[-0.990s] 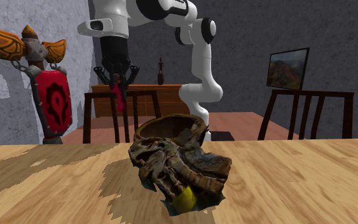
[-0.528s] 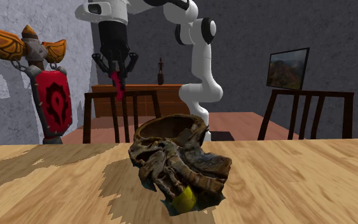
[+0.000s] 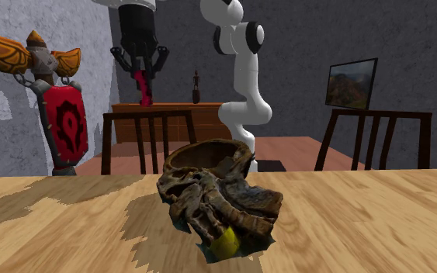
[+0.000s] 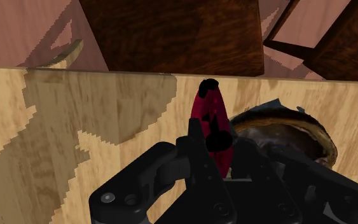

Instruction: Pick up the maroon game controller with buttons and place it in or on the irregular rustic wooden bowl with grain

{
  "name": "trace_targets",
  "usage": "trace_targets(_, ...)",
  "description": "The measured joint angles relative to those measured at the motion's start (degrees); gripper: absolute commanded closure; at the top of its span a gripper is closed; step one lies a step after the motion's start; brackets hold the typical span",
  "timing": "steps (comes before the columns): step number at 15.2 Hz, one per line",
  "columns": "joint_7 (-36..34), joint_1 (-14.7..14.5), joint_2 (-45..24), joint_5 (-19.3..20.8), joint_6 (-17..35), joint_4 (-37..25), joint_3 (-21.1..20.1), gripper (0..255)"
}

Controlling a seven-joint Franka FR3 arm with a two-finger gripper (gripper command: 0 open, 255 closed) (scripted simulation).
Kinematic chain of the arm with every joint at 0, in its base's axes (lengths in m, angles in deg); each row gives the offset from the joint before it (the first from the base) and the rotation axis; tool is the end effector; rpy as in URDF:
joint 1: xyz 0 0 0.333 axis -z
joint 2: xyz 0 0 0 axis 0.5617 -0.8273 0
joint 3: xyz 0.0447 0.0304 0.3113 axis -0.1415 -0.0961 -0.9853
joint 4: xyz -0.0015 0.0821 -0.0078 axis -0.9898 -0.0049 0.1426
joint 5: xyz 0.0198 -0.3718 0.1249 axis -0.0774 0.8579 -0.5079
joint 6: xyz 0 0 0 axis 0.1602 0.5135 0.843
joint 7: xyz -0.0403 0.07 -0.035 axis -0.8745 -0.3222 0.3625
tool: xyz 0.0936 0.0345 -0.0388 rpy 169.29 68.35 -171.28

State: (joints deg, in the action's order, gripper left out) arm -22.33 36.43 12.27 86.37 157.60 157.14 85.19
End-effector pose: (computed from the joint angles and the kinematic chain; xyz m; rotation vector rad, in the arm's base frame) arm 0.4648 -0.2825 0.6250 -3.1029 -0.1972 -0.0448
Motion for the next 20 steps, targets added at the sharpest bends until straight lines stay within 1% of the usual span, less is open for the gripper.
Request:
trace_targets(2,-2.0,-1.0,-0.5,-0.2,-0.3,-0.7,-1.1,255)
trace_targets(6,-5.7,-2.8,-4.0,-1.8,-1.1,-4.9,-2.9,255)
trace_targets(7,-6.3,-3.1,-5.9,-2.6,-1.7,-7.2,-3.2,255)
trace_targets(10,-9.7,-4.8,-7.6,-3.2,-1.9,-9.2,-4.8,255)
trace_targets(14,-13.4,-6.2,-13.7,-5.3,-4.6,-17.7,-6.3,255)
trace_targets(18,-16.7,-7.0,-20.8,-7.5,-7.5,-27.5,-7.7,255)
trace_targets(19,-17.4,-6.7,-23.1,-8.3,-8.8,-31.1,-8.0,255)
trace_targets(20,-17.9,-7.0,-23.6,-8.3,-8.8,-31.6,-8.2,255)
